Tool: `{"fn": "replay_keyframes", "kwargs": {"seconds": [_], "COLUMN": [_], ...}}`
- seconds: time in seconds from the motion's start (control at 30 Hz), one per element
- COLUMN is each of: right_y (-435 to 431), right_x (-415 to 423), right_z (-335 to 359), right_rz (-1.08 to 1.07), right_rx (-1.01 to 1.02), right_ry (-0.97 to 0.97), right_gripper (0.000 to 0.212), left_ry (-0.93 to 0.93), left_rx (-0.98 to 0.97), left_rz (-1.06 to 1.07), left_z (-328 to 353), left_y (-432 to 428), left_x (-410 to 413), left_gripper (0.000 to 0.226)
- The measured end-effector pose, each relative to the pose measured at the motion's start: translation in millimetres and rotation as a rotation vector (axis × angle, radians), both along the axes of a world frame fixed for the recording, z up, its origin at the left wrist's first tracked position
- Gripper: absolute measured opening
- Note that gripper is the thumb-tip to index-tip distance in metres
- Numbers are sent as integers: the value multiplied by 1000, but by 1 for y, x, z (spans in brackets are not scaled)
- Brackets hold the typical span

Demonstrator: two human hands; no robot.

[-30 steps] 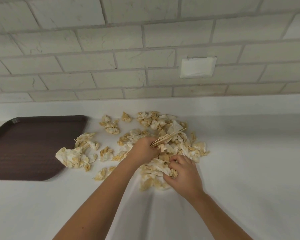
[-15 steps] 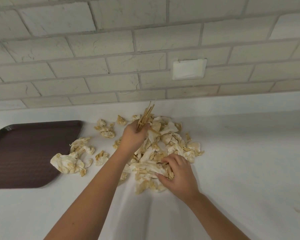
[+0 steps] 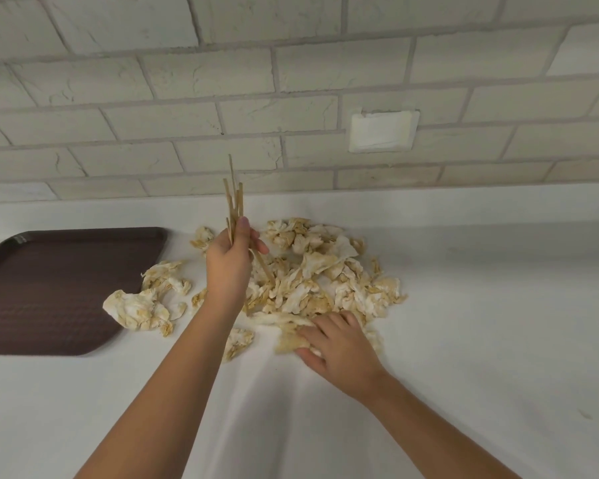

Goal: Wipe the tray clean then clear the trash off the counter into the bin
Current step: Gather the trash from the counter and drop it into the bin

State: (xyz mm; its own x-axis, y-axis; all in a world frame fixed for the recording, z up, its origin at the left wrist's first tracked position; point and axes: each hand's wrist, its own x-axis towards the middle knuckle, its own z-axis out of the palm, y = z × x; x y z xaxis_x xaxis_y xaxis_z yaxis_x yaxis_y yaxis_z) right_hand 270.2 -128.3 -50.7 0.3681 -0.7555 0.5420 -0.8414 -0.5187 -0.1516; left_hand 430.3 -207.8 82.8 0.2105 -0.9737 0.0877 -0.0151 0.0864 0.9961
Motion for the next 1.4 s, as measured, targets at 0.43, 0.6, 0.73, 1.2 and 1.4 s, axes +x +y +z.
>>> {"fn": "replay_keyframes", "kwargs": {"seconds": [0.43,0.6,0.73,1.2,1.4], "right_y": [-30,-46,-36,-11,15], "right_x": [-76,-102,-102,-133,-162], "right_z": [80,49,21,42,107], "right_rz": [-397,-488,-279,-298,-146], "right_rx": [256,336,457,317,274], "right_ry": [-967,-668,-422,-1055,-1300], "right_gripper": [29,28,35,37,39], "left_ry": [348,497,629,691,713], "left_rx": [211,296,327,328,312], "left_rz": [10,-29,-67,15,8], "left_z": [-24,-29,-34,-45,-48], "left_y": [28,39,51,97,110], "left_x": [16,10,4,-1,-23], "left_gripper": [39,40,41,39,39]}}
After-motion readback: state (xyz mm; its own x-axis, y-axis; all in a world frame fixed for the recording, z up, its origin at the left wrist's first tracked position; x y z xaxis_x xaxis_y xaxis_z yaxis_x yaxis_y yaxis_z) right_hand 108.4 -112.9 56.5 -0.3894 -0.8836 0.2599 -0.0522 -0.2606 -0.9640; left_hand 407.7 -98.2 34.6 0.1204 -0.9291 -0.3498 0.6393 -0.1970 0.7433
